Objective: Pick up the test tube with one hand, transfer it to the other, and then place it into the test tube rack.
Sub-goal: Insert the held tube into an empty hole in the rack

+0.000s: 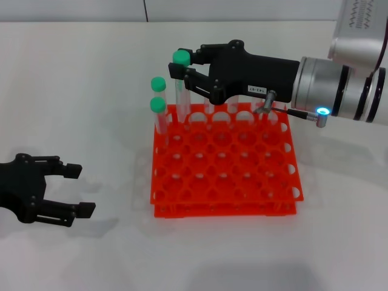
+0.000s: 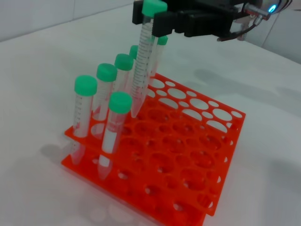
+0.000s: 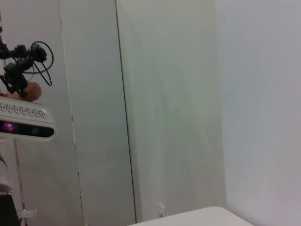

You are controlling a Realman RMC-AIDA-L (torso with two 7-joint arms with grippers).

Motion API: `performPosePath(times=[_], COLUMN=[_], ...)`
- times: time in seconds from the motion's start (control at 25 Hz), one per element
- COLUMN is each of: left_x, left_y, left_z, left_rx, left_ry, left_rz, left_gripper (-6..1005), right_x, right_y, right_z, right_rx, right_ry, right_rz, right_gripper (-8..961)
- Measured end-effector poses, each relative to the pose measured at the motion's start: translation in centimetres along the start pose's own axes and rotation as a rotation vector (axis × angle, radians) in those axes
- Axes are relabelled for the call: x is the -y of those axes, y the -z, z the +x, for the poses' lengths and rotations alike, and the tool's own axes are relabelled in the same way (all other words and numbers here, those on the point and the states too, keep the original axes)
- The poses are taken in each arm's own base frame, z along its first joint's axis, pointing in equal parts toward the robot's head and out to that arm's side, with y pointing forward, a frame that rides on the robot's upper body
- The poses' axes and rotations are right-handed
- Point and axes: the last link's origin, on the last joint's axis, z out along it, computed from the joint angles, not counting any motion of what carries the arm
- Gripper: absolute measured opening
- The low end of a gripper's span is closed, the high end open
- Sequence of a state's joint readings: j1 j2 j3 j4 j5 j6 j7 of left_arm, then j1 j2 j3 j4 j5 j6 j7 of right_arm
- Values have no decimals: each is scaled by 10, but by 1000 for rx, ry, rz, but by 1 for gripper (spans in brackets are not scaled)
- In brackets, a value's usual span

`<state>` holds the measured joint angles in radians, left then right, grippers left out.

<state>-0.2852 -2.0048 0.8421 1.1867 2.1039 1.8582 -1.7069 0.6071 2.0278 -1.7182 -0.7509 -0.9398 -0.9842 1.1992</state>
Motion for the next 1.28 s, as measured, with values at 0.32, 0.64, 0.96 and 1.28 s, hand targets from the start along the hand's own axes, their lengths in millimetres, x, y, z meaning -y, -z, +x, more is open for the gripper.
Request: performPosePath(times=[0.32,0.64,0.96,1.28], left_x=[0,0,-1,-1], left_y=[-1,-1,-2,-2], left_z=[1,1,1,2], left_rx=[-1,-5,-6,-10], left_ry=[0,-4,-2,-4], left_rz=[-3,-4,-5,-5], left_gripper=[888,887,888,887], right_x=[0,0,-1,-3], right_y=[2,1,1,-1], right_z=[5,9,17,22], right_rx=[-2,29,23,25], right_ry=[-14,-17,-19,-15], right_rz=[11,30,40,45], right_gripper=[263,263,263,263])
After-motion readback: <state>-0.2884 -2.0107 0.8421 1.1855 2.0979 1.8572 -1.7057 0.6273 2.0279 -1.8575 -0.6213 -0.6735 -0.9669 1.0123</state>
